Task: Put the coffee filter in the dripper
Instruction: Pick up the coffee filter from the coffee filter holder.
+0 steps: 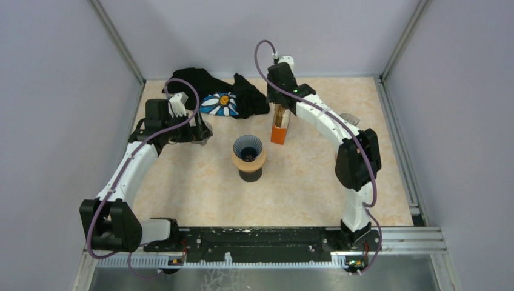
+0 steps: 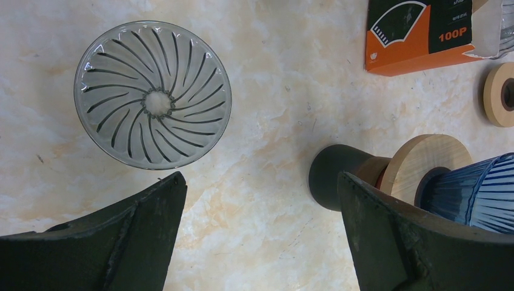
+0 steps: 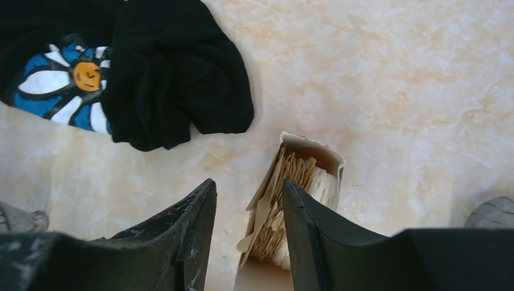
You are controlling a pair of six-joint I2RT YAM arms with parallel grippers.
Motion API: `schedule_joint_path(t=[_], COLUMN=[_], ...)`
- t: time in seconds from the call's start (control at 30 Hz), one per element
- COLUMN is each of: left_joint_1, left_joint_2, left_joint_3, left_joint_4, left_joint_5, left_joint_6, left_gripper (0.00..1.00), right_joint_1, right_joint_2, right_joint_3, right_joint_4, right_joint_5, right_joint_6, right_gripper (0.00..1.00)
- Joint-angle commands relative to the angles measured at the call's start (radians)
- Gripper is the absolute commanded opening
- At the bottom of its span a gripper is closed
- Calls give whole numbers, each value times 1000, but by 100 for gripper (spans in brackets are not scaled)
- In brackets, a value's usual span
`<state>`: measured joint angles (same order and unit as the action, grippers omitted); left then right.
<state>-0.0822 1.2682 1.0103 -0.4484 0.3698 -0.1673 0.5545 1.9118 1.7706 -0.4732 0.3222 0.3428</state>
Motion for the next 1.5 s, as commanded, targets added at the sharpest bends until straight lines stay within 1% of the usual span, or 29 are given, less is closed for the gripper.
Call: schedule_joint_path(t=[0.0, 0.1, 0.23, 0.4, 0.6, 0.87, 1.07, 1.3, 1.47], left_joint_1=[8, 8, 8, 9, 9, 9, 9, 7, 7], left_joint_2=[4, 3, 4, 4, 2, -4, -22, -64, -122], left_joint_3=[-10, -10, -10, -10, -10, -13, -20, -32, -57], left_joint_4=[20, 20, 20, 20, 21, 28, 44, 86, 142], left_joint_5=[23, 21, 23, 25, 26, 36, 62, 137, 203], left_joint_6=[2, 1, 1, 2, 1, 1, 0, -11, -39], left_gripper=[99, 99, 99, 99, 99, 99, 99, 99, 99], right_joint_1=[-1, -1, -1, -1, 0, -1, -1, -1, 0], right_joint_2=[42, 60, 64, 52, 10, -73, -167, -316, -401], right_joint_3=[71, 80, 81, 80, 61, 35, -14, -80, -108], right_joint_4=[-19, -26, -28, -36, -37, -32, -11, 9, -9], right_joint_5=[82, 85, 89, 95, 86, 41, -3, -95, -192], right_joint_6=[-6, -4, -3, -7, -10, -14, -28, -69, -103], right_gripper=[43, 39, 31, 16, 0, 0, 0, 0, 0])
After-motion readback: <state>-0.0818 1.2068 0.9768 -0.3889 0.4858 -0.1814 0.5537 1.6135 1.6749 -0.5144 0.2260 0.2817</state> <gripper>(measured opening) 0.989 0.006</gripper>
